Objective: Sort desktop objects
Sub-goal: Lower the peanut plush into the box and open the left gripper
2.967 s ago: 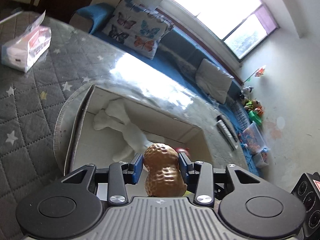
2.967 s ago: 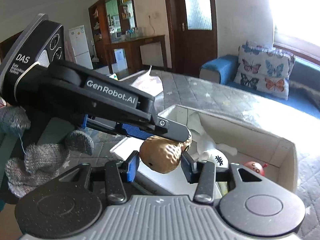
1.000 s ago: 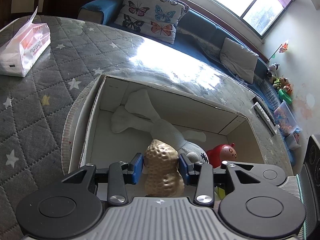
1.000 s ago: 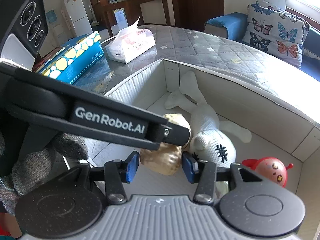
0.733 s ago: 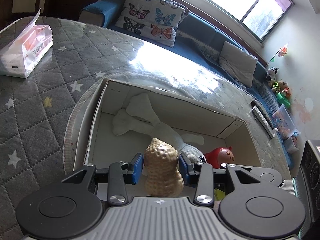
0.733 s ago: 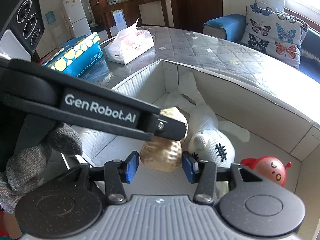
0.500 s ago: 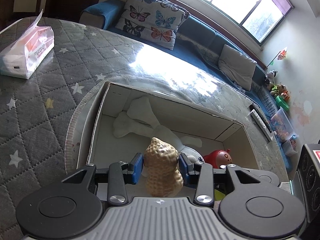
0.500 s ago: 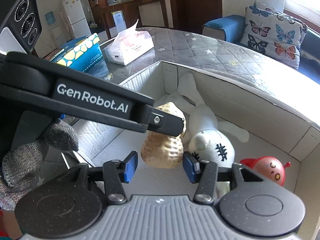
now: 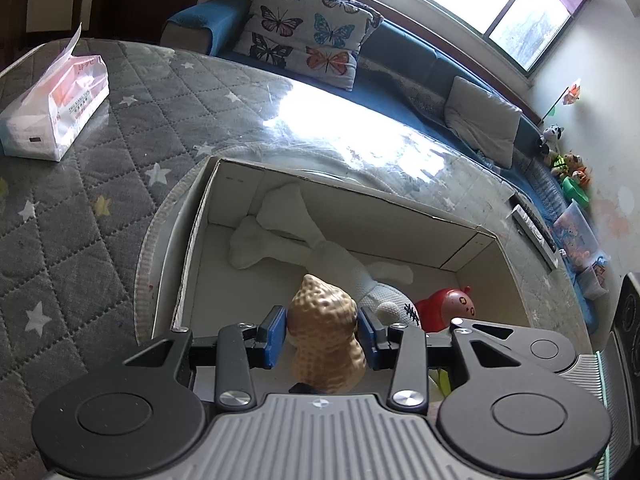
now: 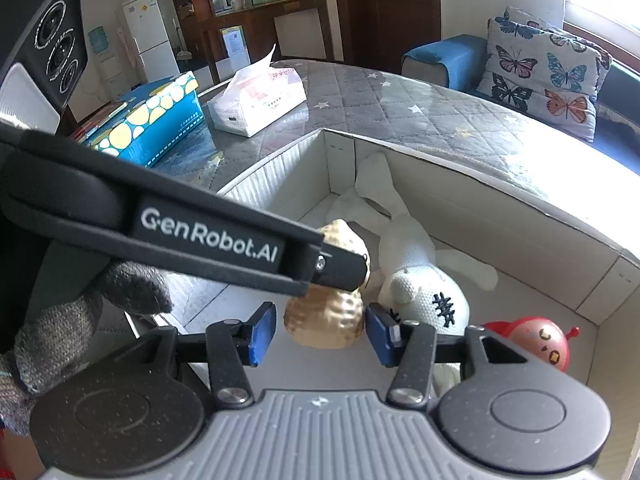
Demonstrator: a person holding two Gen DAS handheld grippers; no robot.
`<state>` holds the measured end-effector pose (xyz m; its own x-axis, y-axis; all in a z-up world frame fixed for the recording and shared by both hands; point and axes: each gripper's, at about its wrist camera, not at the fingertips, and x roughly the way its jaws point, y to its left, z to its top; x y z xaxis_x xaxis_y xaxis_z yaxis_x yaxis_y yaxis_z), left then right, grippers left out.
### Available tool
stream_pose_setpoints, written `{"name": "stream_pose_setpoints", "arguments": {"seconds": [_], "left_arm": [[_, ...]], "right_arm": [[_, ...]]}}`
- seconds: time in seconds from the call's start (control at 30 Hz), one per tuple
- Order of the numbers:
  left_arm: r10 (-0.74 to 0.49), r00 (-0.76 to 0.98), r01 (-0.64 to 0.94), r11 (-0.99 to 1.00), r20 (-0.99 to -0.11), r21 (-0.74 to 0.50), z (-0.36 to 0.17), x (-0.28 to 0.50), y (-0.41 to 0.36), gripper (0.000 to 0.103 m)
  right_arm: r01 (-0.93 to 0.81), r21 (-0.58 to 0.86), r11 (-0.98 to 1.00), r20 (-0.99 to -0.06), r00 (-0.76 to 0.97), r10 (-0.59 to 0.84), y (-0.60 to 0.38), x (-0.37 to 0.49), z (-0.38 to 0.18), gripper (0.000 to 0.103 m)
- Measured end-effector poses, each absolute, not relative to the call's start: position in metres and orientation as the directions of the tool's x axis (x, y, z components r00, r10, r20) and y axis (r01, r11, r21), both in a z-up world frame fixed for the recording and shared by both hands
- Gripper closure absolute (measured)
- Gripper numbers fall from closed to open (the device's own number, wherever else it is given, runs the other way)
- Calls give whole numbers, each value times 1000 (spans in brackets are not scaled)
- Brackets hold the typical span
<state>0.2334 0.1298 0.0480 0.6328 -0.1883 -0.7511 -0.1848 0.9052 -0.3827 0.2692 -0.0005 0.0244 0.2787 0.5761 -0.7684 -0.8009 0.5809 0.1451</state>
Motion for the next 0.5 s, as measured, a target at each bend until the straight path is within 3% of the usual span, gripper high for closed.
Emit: {"name": "stream_pose_setpoints", "arguments": {"seconds": [0.5], "left_arm": [[-182,660,-204,891,-729,-406,62,221,139,61]], "right_arm": [[-794,142,590,-769,287,571,-3,268,23,57]]}}
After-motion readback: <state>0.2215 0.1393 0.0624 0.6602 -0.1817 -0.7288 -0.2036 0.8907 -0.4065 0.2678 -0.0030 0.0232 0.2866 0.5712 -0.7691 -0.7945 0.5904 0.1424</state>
